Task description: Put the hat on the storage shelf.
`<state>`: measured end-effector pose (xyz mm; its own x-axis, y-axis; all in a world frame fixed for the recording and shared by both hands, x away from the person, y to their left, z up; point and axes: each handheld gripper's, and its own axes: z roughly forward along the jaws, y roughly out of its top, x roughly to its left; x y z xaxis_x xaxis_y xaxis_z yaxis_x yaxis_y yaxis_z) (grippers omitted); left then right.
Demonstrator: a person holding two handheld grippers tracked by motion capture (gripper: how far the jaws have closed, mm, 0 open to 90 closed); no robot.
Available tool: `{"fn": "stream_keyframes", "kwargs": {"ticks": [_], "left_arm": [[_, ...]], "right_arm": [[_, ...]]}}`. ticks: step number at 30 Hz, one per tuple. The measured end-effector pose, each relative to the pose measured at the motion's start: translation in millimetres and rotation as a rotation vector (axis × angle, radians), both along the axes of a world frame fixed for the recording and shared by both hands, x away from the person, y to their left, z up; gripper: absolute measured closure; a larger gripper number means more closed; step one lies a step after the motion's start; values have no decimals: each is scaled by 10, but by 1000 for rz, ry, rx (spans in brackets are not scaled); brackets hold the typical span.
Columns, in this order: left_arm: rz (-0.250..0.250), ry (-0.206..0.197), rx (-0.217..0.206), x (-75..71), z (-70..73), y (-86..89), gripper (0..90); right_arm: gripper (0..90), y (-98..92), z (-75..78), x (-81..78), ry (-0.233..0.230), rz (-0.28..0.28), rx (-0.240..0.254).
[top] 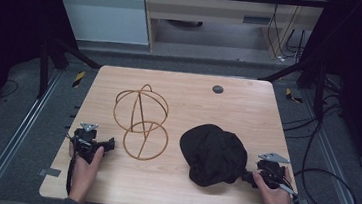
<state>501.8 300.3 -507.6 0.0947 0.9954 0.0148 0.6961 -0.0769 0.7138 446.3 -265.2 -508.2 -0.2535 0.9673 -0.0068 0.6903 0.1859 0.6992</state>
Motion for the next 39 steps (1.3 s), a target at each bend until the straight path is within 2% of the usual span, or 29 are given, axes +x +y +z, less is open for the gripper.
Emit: {"fn": "stream_keyframes", "kwargs": {"ticks": [6, 8, 11, 12, 14, 16, 19, 22, 24, 28, 29, 30, 36, 37, 39], "left_arm": [[-51, 1, 1, -6, 1, 32, 0], [-49, 0, 0, -5, 0, 29, 0], [-48, 1, 1, -5, 0, 27, 0], [-48, 1, 1, -5, 0, 27, 0], [-34, -1, 1, 8, -1, 19, 0], [-19, 1, 2, 24, 1, 9, 0], [-7, 1, 1, 29, 1, -1, 0], [-11, 2, 2, 26, 1, -2, 0], [-18, 2, 3, 22, 1, -6, 0], [-22, 1, 2, 17, 1, -12, 0], [-22, 1, 2, 17, 1, -12, 0], [-26, 2, 2, 15, 1, -13, 0], [-34, 5, 4, 10, 3, -14, 0], [-34, 5, 4, 10, 3, -14, 0], [-35, 3, 2, 10, 2, -16, 0]], "right_arm": [[68, -50, 148, -117, 47, 9, -31], [68, -54, 178, -146, 60, 3, -30], [71, -66, 365, -284, 56, 29, -29], [71, -66, 365, -284, 56, 29, -29], [71, -57, 489, -365, 76, 43, -18], [72, -45, 586, -411, 70, 59, -23], [72, -13, 757, -439, 50, 93, -4], [73, 59, 922, -414, 41, 126, -6], [75, 139, 1031, -370, 43, 143, 19], [76, 364, 1240, -261, 31, 202, 6], [76, 364, 1240, -261, 31, 202, 6], [74, 479, 1322, -197, 29, 233, 11], [74, 737, 1439, -28, 33, 285, 28], [74, 737, 1439, -28, 33, 285, 28], [68, 858, 1420, 39, 46, 313, 13]]}}
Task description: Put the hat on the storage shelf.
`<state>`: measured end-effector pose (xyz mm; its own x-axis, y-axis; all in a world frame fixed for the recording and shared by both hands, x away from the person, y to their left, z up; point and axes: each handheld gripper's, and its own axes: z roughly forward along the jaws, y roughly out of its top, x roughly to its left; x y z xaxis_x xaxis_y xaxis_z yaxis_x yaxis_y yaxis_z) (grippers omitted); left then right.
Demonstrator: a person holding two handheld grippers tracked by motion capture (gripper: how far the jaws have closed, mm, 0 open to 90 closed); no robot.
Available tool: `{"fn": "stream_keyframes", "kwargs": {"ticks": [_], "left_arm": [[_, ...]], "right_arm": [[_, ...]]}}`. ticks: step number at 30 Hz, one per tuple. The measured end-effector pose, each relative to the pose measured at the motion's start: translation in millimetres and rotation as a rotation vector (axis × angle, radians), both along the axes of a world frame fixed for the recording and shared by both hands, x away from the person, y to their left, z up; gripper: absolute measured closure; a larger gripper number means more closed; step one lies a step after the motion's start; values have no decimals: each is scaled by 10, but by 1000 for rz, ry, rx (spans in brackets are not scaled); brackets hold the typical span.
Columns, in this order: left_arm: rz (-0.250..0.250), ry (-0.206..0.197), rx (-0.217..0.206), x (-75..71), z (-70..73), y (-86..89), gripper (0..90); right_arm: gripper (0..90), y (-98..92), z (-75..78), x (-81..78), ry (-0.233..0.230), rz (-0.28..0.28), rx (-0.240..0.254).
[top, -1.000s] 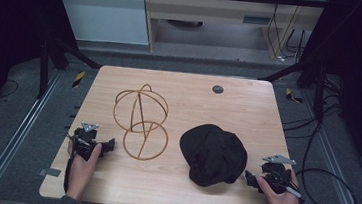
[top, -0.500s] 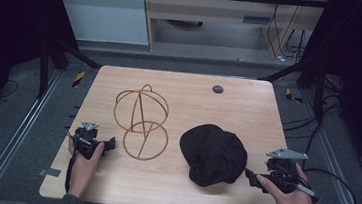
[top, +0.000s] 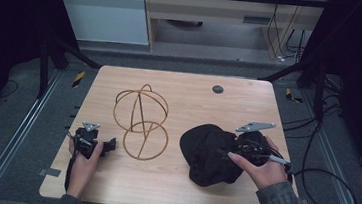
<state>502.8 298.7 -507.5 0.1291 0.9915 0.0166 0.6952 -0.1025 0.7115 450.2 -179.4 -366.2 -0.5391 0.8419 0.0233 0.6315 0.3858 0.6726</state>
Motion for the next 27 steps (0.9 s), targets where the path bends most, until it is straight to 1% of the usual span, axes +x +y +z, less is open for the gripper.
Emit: {"fn": "stream_keyframes", "kwargs": {"ticks": [2, 3, 4, 5, 6, 7, 8, 9, 11, 13, 14, 17, 19, 20, 21, 22, 23, 24, 25, 26, 27], "left_arm": [[-5, 3, 3, -1, 2, 3, 0], [-2, 0, 1, 0, 0, 1, 0], [-2, -1, 0, 0, 0, 1, 0], [-3, 0, 1, 0, 0, 1, 0], [-4, 1, 1, -1, 0, 1, 0], [-6, 2, 2, -1, 1, 2, 0], [-6, 2, 2, -1, 1, 2, 0], [-7, 2, 3, -1, 1, 3, 0], [-7, 1, 2, -2, 0, 1, 0], [-7, 0, 2, -3, 0, 0, 0], [-5, -2, 0, -2, -1, -2, 0], [-7, -1, 1, -3, -1, -1, 0], [-7, -1, 0, -5, -1, -4, 0], [-7, -1, 0, -5, -1, -4, 0], [-7, 0, 1, -6, 0, -7, 0], [-7, 0, 1, -6, 0, -7, 0], [-6, 1, 0, -8, 0, -9, 0], [-6, 1, 1, -8, 0, -9, 0], [-6, 1, 1, -8, 0, -10, 0], [-6, 1, 0, -8, 0, -10, 0], [-6, 1, 0, -8, 0, -10, 0]], "right_arm": [[67, 66, -54, 35, 16, 11, -21], [67, 94, -101, 55, 28, 7, -40], [70, 107, -124, 63, 37, 0, -47], [76, 114, -159, 77, 37, -12, -57], [77, 118, -182, 82, 41, -19, -49], [74, 128, -224, 95, 56, -24, -47], [74, 128, -224, 95, 56, -24, -47], [67, 140, -271, 110, 65, -24, -51], [93, 143, -360, 148, 94, -31, -61], [118, 131, -402, 168, 101, -26, -58], [166, 109, -425, 174, 105, -24, -40], [251, 61, -438, 171, 110, -9, -15], [366, 37, -442, 162, 117, 2, -5], [366, 37, -442, 162, 117, 2, -5], [509, 6, -450, 153, 118, 23, 11], [509, 6, -450, 153, 118, 23, 11], [675, -15, -453, 147, 110, 50, 35], [735, -25, -455, 146, 98, 61, 53], [788, -35, -455, 148, 88, 69, 56], [814, -43, -451, 150, 78, 75, 55], [814, -43, -451, 150, 78, 75, 55]]}}
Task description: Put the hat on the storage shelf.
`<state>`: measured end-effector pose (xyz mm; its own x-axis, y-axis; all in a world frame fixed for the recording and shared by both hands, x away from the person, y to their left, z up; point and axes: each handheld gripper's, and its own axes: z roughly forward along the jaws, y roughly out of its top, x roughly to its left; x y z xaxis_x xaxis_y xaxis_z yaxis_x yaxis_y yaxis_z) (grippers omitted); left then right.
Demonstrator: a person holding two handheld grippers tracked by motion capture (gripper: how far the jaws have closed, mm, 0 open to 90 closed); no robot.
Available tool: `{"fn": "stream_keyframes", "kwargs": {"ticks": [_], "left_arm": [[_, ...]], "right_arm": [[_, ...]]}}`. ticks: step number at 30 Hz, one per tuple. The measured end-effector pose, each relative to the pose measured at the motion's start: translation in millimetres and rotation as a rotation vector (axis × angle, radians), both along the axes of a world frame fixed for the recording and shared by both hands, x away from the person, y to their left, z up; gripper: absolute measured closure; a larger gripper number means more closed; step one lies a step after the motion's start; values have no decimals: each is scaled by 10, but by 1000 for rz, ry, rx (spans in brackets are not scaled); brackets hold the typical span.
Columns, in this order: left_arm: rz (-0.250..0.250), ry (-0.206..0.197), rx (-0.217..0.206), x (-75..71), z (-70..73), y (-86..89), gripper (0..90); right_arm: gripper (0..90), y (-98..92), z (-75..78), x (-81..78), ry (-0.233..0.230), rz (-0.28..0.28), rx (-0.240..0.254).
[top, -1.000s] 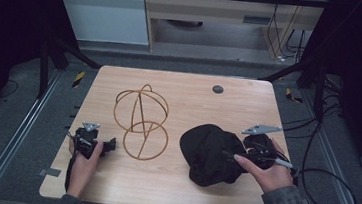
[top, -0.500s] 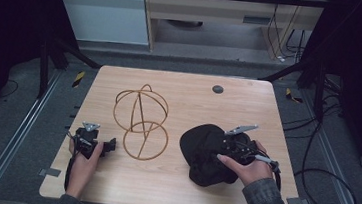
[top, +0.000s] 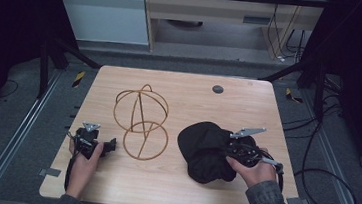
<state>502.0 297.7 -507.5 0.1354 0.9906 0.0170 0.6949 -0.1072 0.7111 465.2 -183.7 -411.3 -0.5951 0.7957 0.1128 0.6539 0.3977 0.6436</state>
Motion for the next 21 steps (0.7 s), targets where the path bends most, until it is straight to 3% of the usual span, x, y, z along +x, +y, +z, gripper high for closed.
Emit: {"fn": "stream_keyframes", "kwargs": {"ticks": [5, 10, 13, 17, 19, 21], "left_arm": [[-1, 0, 0, -1, 0, 0, 0], [-1, -1, -1, -3, -1, 0, 0], [-5, 0, 0, -4, -1, 2, 0], [-7, 0, 0, -5, -1, 3, 0], [-7, 0, 0, -5, -1, 4, 0], [-6, -2, -2, -5, -2, 3, 0]], "right_arm": [[858, -7, 47, 44, 12, 15, 5], [860, 5, 211, 161, 73, 23, 16], [860, 20, 282, 222, 87, 39, 11], [861, 50, 505, 393, 122, 52, -7], [862, 53, 543, 417, 123, 50, -7], [862, 49, 721, 513, 103, 37, -1]]}}
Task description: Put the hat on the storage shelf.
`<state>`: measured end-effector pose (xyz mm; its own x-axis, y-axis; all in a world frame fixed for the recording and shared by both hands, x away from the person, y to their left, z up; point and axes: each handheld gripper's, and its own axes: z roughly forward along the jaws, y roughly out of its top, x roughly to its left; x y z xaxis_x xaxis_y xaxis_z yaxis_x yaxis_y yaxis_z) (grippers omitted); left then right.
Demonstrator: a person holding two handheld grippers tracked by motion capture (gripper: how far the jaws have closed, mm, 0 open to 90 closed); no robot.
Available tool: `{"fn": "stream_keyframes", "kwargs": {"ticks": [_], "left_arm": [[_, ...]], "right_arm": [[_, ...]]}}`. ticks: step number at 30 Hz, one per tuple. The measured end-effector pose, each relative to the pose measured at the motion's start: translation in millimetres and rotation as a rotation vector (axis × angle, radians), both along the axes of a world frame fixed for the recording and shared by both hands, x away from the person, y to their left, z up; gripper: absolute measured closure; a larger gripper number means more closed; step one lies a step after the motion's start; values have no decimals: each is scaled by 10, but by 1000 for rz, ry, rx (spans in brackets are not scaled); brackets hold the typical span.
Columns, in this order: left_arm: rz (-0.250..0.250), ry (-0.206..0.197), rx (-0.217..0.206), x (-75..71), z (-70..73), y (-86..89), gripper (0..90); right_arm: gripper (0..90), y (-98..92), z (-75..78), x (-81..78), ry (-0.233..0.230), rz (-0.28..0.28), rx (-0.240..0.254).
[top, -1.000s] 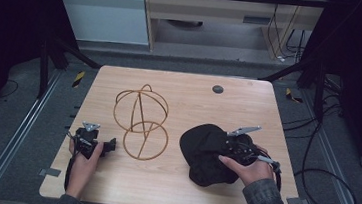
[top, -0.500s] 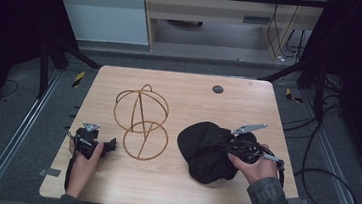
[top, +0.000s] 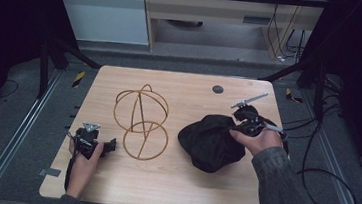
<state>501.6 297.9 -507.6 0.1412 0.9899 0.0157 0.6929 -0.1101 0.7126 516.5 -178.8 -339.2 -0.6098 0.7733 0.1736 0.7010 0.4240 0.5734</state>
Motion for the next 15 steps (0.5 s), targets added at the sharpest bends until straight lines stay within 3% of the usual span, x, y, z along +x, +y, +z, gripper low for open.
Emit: {"fn": "stream_keyframes", "kwargs": {"ticks": [2, 6, 10, 11, 12, 13, 15], "left_arm": [[-1, 0, 0, 0, 0, 1, 0], [0, -2, -2, 0, -1, 0, 0], [0, -2, -1, 1, -1, 0, 0], [0, -2, -1, 1, -1, 0, 0], [0, -1, -1, 0, 0, 0, 0], [0, -1, -1, 0, 0, 0, 0], [-1, 0, -1, -1, 0, 0, 0]], "right_arm": [[862, -4, 54, 23, -6, -9, 7], [863, -28, 327, 113, -61, -42, 64], [863, -5, 577, 148, -121, -67, 74], [863, -5, 577, 148, -121, -67, 74], [863, 7, 702, 168, -148, -77, 77], [863, 7, 702, 168, -148, -77, 77], [864, 30, 868, 200, -183, -89, 87]]}}
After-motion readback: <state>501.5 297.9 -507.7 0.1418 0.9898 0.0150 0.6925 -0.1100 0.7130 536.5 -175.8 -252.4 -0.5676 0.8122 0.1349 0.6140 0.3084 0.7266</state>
